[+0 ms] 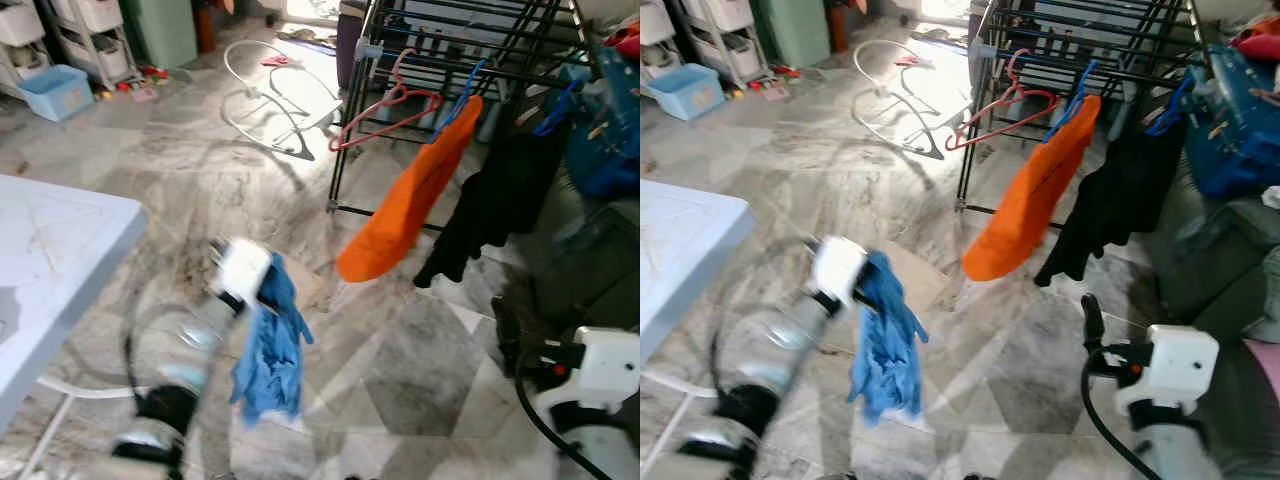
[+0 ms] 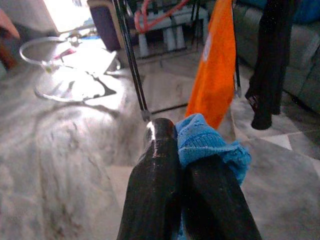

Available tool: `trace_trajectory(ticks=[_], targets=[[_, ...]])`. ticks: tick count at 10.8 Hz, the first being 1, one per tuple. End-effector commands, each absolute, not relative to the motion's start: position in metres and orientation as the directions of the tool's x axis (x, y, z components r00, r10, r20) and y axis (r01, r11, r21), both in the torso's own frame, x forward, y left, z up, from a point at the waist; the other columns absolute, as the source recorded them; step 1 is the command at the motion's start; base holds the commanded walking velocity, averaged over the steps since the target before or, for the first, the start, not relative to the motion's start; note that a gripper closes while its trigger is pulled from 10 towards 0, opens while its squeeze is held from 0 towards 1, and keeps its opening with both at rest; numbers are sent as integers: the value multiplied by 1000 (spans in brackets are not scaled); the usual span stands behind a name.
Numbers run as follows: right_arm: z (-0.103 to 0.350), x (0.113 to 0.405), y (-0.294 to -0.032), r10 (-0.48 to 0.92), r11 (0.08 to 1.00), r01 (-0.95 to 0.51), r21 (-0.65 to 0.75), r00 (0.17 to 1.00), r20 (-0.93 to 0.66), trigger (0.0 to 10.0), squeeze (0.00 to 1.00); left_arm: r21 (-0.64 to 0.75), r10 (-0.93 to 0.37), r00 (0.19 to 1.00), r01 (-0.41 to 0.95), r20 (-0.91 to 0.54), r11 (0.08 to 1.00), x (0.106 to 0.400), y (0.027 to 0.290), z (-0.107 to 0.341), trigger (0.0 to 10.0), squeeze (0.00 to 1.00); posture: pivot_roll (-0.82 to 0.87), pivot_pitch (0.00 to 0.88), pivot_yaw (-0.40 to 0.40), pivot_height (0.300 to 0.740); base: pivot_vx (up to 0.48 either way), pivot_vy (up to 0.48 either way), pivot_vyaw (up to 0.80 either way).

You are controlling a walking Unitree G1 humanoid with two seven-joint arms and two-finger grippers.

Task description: Hang hanger

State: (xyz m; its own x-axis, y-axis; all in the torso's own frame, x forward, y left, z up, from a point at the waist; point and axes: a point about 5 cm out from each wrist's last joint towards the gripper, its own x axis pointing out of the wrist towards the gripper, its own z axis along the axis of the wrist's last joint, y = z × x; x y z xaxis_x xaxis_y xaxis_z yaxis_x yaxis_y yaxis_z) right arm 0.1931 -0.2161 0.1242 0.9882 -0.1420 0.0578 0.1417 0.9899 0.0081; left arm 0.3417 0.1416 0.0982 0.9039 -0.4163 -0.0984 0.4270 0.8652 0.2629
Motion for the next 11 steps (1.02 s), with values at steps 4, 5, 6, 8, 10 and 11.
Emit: trace_trajectory(ticks=[4, 5, 6, 8, 10, 11], targets=[[130, 205, -203, -239, 967, 226, 120, 965, 107, 10000, 0, 164, -385, 923, 383, -21, 909, 346, 128, 108, 10000, 0, 48, 92, -78, 740, 83, 0, 0], [128, 205, -201, -238, 967, 226, 116, 966, 105, 10000, 0, 142, -334, 942, 331, -5, 933, 346, 126, 108, 10000, 0, 48, 89, -77, 740, 360, 0, 0], [127, 205, -201, -242, 966, 230, 119, 965, 99, 10000, 0, 129, -326, 945, 324, 2, 937, 346, 124, 108, 10000, 0, 53, 85, -78, 740, 345, 0, 0], [126, 210, -198, -233, 968, 222, 112, 967, 99, 10000, 0, 126, -370, 929, 367, 1, 922, 344, 114, 107, 10000, 0, 59, 88, -70, 740, 334, 0, 0], [127, 212, -195, -237, 967, 224, 119, 965, 109, 10000, 0, 121, -384, 923, 381, 2, 917, 347, 111, 110, 10000, 0, 57, 86, -55, 740, 338, 0, 0], [125, 210, -194, -241, 966, 229, 117, 965, 104, 10000, 0, 117, -390, 921, 387, 3, 914, 348, 110, 111, 10000, 0, 53, 87, -51, 740, 352, 0, 0]])
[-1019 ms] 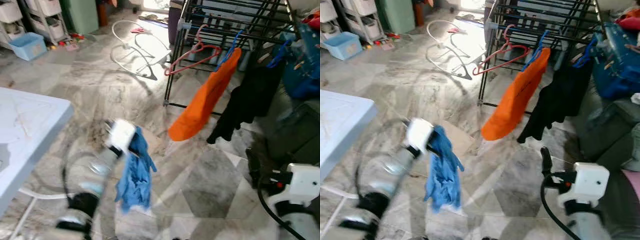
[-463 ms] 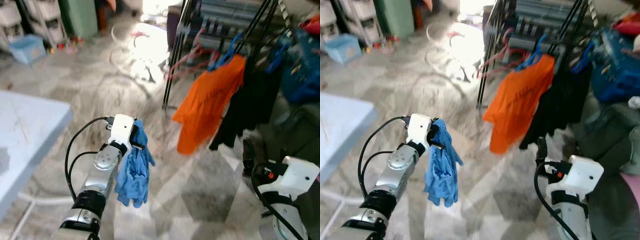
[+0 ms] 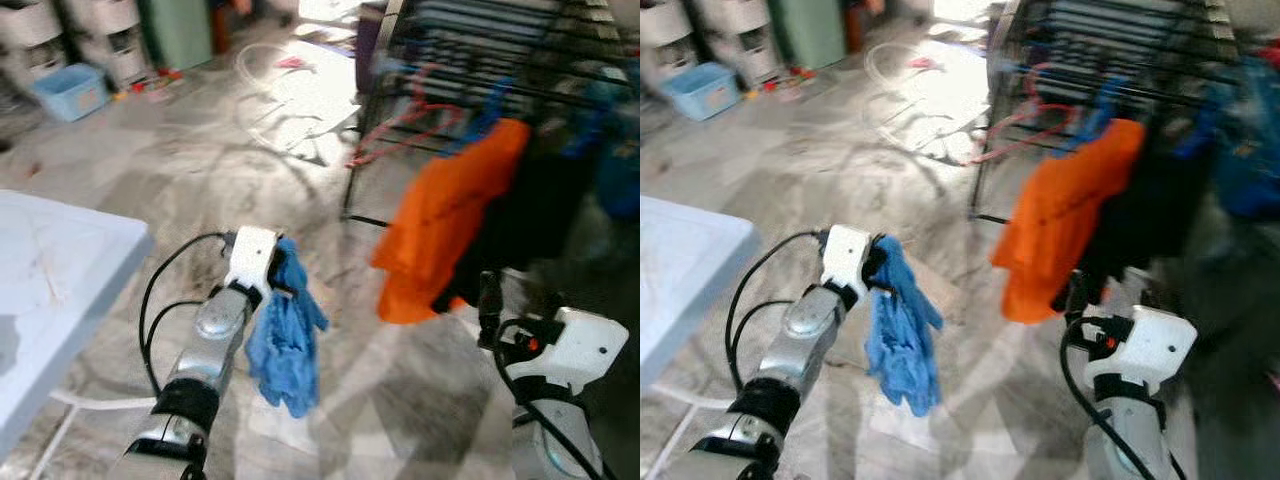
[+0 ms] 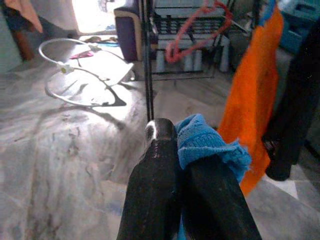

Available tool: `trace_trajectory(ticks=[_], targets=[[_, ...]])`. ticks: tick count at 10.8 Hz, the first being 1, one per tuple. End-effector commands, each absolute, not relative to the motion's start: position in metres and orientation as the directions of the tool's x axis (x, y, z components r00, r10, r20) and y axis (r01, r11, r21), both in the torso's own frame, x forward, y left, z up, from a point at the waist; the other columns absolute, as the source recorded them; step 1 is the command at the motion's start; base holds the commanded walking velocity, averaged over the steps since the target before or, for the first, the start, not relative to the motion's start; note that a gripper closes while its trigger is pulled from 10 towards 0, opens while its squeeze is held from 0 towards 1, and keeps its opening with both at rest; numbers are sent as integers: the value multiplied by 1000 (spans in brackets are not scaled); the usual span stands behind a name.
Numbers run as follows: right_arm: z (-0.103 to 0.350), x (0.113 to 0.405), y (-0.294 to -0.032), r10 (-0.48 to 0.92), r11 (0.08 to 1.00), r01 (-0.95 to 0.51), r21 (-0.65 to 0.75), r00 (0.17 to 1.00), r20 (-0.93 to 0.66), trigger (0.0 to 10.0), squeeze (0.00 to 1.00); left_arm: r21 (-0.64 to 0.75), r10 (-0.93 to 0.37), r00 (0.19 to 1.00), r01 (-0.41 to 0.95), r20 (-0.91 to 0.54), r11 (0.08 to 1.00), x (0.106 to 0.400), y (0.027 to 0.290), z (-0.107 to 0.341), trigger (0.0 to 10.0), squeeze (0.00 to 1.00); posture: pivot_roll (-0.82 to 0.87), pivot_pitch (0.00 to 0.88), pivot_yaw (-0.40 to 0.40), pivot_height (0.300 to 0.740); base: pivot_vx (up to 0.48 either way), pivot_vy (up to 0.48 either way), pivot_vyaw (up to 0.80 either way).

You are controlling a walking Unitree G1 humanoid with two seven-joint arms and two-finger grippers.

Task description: Hang hanger

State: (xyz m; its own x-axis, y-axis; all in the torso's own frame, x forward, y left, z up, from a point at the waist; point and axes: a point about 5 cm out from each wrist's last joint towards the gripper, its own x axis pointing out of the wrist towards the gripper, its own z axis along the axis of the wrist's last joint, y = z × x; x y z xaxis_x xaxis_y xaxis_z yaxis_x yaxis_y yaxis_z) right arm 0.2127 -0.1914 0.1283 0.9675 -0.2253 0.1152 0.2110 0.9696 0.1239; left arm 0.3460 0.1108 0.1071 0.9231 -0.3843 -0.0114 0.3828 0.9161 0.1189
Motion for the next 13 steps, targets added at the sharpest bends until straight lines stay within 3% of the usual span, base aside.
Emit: trace_trajectory(ticks=[1, 8, 9, 13], targets=[[124, 209, -192, -242, 966, 230, 117, 965, 100, 10000, 0, 115, -394, 919, 391, 2, 913, 347, 108, 111, 10000, 0, 48, 86, -48, 740, 371, 0, 0], [121, 209, -196, -302, 946, 290, 146, 951, 71, 10000, 0, 80, -414, 910, 413, -4, 907, 345, 98, 107, 10000, 0, 41, 85, -44, 740, 415, 0, 0], [121, 209, -198, -313, 949, 309, 62, 946, 83, 10000, 0, 77, -416, 909, 415, -8, 907, 345, 98, 106, 10000, 0, 36, 87, -44, 740, 412, 244, 0], [115, 208, -199, -328, 942, 323, 93, 944, 35, 10000, 0, 81, -423, 906, 424, -24, 902, 346, 96, 105, 10000, 0, 29, 88, -39, 740, 309, 366, 0]])
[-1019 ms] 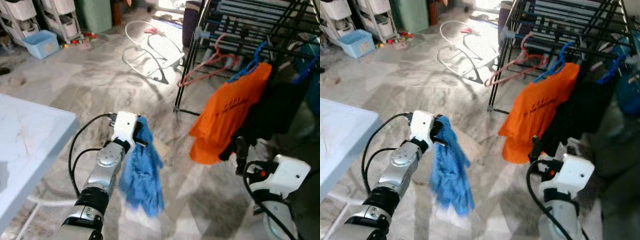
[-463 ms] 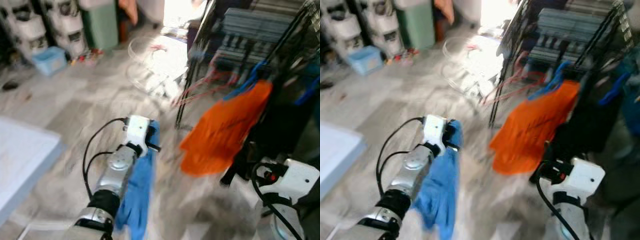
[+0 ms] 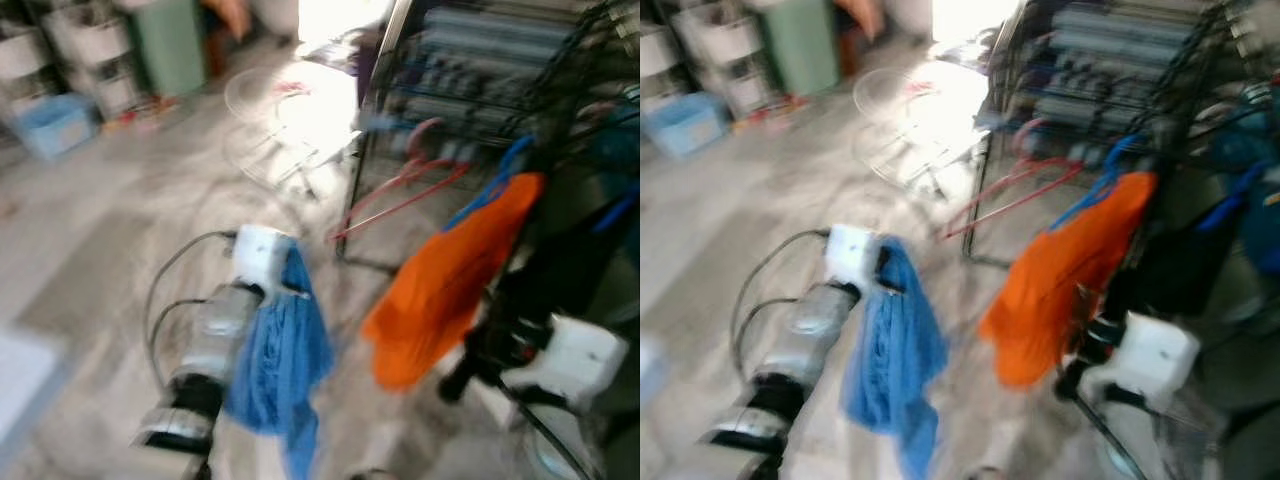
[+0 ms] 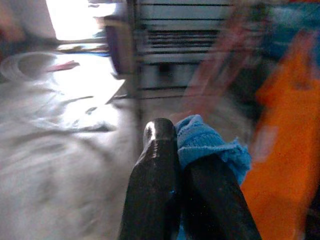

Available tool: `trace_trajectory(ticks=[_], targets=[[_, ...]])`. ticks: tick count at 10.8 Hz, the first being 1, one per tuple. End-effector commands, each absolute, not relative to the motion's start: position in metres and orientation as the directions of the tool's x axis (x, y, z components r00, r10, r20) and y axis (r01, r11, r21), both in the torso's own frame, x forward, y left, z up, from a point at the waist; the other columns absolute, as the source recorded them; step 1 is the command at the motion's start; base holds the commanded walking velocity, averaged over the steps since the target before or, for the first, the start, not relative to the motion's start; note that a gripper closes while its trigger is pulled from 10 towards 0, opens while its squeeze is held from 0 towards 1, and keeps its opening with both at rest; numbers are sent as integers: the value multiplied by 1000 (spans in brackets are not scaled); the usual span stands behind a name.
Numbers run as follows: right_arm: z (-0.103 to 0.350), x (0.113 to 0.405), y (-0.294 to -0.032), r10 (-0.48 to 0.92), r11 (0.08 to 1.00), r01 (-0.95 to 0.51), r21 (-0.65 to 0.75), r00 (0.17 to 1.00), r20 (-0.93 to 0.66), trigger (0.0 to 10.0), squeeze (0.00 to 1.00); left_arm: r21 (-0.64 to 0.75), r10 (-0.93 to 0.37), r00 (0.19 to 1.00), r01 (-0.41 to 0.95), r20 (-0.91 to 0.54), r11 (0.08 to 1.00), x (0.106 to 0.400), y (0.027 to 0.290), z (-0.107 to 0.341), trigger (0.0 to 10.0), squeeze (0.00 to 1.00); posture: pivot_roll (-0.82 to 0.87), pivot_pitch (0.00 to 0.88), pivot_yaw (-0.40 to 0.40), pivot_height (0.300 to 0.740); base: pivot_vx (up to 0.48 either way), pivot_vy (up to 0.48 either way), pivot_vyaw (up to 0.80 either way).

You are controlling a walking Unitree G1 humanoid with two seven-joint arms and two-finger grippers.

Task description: Hang hanger

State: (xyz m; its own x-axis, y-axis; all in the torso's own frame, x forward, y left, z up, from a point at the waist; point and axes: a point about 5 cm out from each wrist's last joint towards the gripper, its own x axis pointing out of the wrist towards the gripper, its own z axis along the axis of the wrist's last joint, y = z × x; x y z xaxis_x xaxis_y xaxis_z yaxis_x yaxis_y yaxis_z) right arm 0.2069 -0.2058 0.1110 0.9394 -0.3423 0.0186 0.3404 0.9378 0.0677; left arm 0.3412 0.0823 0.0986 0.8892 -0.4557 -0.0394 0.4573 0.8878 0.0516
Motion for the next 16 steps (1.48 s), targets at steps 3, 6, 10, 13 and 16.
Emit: trace_trajectory(ticks=[3, 6, 10, 13, 16], targets=[[116, 208, -197, -323, 941, 318, 117, 946, 30, 10000, 0, 73, -434, 900, 435, -38, 897, 344, 94, 101, 10000, 0, 27, 92, -39, 740, 295, 380, -267], [116, 209, -198, -331, 939, 325, 115, 943, 35, 10000, 0, 73, -438, 897, 441, -53, 895, 343, 90, 99, 10000, 0, 29, 95, -39, 740, 97, 127, 0], [117, 211, -201, -334, 938, 329, 107, 942, 35, 10000, 0, 24, -488, 873, 488, -19, 873, 339, 81, 102, 10000, 0, 25, 93, -52, 740, 0, 0, 0], [120, 211, -204, -335, 940, 330, 89, 941, 51, 10000, 0, -4, -500, 866, 500, -21, 866, 338, 78, 101, 10000, 0, 20, 89, -50, 740, 362, 0, 0], [116, 210, -201, -339, 936, 334, 110, 940, 35, 10000, 0, -7, -511, 859, 511, -24, 859, 338, 78, 100, 10000, 0, 23, 87, -46, 740, 384, 0, 0]])
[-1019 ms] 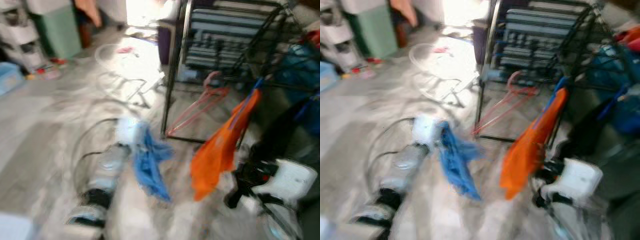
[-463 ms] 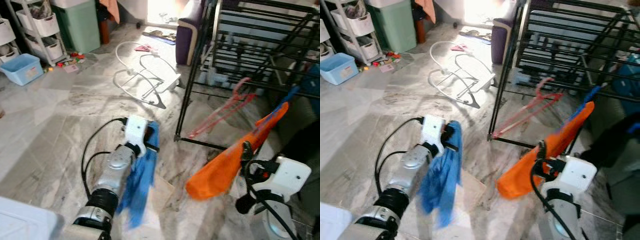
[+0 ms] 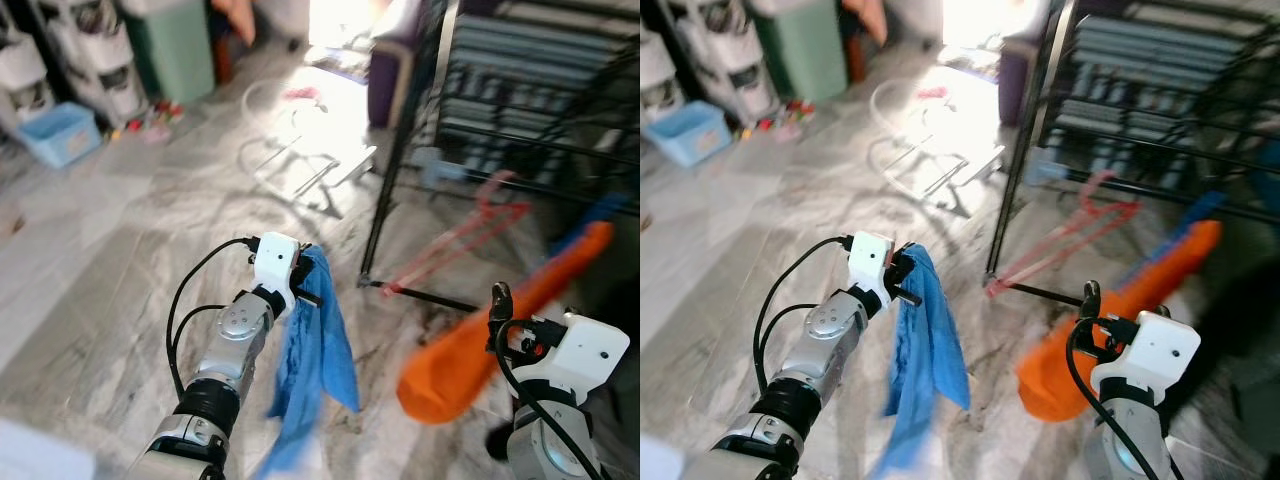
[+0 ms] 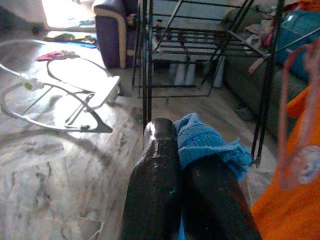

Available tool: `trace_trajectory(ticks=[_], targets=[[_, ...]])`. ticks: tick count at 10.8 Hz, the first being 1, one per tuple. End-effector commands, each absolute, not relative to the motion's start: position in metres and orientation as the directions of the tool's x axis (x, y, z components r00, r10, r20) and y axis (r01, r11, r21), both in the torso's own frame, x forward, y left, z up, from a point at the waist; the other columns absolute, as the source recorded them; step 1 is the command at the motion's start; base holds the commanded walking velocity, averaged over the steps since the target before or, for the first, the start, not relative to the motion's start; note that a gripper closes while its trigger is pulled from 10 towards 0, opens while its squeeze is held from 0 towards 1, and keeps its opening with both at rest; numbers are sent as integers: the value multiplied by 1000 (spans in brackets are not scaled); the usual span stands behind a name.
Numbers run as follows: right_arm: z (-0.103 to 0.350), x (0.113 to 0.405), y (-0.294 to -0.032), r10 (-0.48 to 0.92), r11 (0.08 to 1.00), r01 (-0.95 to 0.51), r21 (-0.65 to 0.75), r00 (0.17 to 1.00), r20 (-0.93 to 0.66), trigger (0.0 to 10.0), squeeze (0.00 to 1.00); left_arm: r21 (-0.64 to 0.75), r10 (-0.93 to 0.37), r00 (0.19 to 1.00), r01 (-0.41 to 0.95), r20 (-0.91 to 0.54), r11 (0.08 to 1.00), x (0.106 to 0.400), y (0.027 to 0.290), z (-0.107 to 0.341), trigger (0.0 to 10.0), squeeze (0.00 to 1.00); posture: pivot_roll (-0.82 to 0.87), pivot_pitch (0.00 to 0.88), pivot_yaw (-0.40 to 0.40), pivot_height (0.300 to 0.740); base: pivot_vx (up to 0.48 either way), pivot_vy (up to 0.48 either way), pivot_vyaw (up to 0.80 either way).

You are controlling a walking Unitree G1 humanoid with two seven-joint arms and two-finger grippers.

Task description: Hang hanger

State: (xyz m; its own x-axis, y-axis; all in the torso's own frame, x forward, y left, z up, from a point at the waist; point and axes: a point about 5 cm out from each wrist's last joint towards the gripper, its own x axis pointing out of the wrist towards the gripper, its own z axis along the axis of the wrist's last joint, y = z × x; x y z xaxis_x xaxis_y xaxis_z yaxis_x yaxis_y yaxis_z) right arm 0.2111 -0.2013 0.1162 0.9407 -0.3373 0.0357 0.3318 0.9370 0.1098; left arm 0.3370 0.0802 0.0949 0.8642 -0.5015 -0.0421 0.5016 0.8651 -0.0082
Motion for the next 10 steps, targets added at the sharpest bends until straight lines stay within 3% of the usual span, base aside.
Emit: trace_trajectory(ticks=[1, 5, 10], targets=[[116, 211, -201, -338, 936, 333, 112, 940, 34, 10000, 0, -11, -512, 859, 512, -26, 859, 338, 78, 100, 10000, 0, 22, 85, -46, 740, 334, 345, 0], [117, 213, -202, -338, 937, 332, 108, 941, 35, 10000, 0, -10, -506, 862, 506, -34, 862, 337, 79, 98, 10000, 0, 26, 80, -51, 740, 211, 338, 0], [110, 217, -189, -306, 940, 305, 154, 952, -21, 10000, 0, 10, -512, 857, 514, -57, 858, 335, 80, 95, 10000, 0, 32, 95, -49, 740, 0, 0, 0]])
